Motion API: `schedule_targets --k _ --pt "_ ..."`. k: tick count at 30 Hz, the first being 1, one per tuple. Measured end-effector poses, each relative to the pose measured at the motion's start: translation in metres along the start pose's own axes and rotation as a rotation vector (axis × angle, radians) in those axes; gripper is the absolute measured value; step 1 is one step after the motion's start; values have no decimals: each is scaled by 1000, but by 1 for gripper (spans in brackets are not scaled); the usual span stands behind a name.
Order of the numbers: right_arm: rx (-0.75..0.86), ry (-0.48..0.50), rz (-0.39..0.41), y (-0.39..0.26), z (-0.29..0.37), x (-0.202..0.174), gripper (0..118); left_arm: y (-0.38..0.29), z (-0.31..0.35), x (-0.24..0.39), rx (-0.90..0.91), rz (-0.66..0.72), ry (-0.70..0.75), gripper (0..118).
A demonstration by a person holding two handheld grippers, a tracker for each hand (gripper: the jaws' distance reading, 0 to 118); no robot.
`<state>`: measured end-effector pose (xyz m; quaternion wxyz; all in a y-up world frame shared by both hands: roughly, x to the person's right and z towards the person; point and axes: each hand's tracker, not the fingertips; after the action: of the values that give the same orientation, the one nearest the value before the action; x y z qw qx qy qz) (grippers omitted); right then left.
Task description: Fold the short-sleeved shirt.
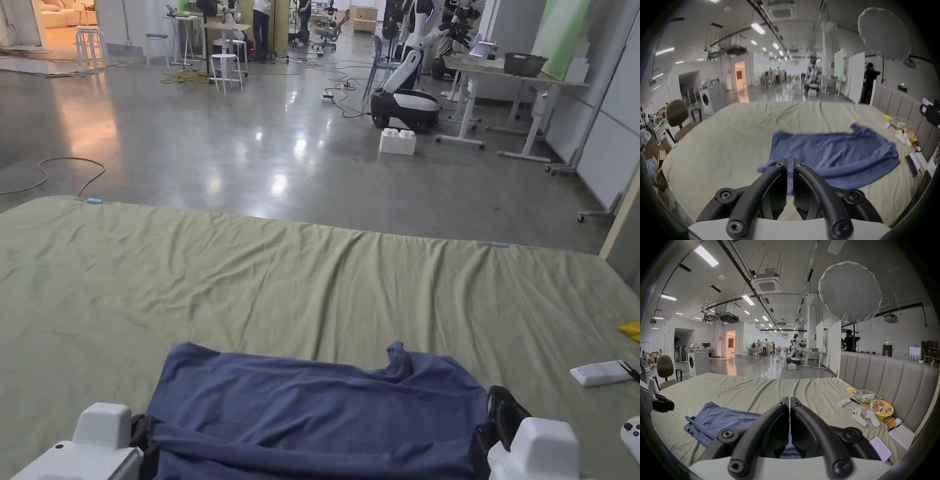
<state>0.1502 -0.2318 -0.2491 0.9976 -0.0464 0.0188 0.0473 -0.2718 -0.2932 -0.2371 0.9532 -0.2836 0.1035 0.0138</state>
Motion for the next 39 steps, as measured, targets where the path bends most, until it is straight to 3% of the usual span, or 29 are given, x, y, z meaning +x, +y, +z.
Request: schedule_targets --k 3,5,6,10,11,14,17,20,23,25,28,32,33,37,39 --pt "-29 14 -5 -6 -1 2 2 -7 -38 -24 -165 87 -32 7" --pt "-49 19 -6 -10 -2 1 2 -12 -63 -36 -244 128 -30 16" --pt "-53 22 -2 -11 -2 1 2 -12 -71 -38 -286 116 -36 24" --pt "-74 27 23 -18 -3 1 2 -13 -105 -45 -374 96 -28 74" --pt "-80 29 24 -20 -4 2 2 -14 -113 -47 -398 109 -37 78" --pt "-140 52 -36 -27 -8 6 2 -18 -134 -47 -501 146 -24 80" --pt "-171 42 -46 -33 -11 11 2 -28 -151 -42 -567 107 27 80" --pt "-196 31 -44 -38 -12 15 2 -31 -147 -35 -530 77 19 77" --pt "-234 7 -36 -45 -14 19 2 -29 -139 -27 -521 57 13 50" --pt "-252 0 -41 -51 -17 25 2 -28 -136 -20 -512 8 -9 45" --pt "-285 -23 -35 -57 -22 35 2 -29 -133 -17 -509 7 -52 9" --pt "-382 -80 -58 -68 -30 66 5 -27 -123 -21 -479 12 -43 8" --pt "-415 -90 -54 -71 -34 75 8 -27 -119 -23 -465 15 -45 8" --pt "-630 -33 -63 -94 -58 108 53 -25 -105 -36 -395 30 -42 8" --pt "-721 16 -57 -105 -72 114 62 -24 -99 -40 -372 53 -50 8"
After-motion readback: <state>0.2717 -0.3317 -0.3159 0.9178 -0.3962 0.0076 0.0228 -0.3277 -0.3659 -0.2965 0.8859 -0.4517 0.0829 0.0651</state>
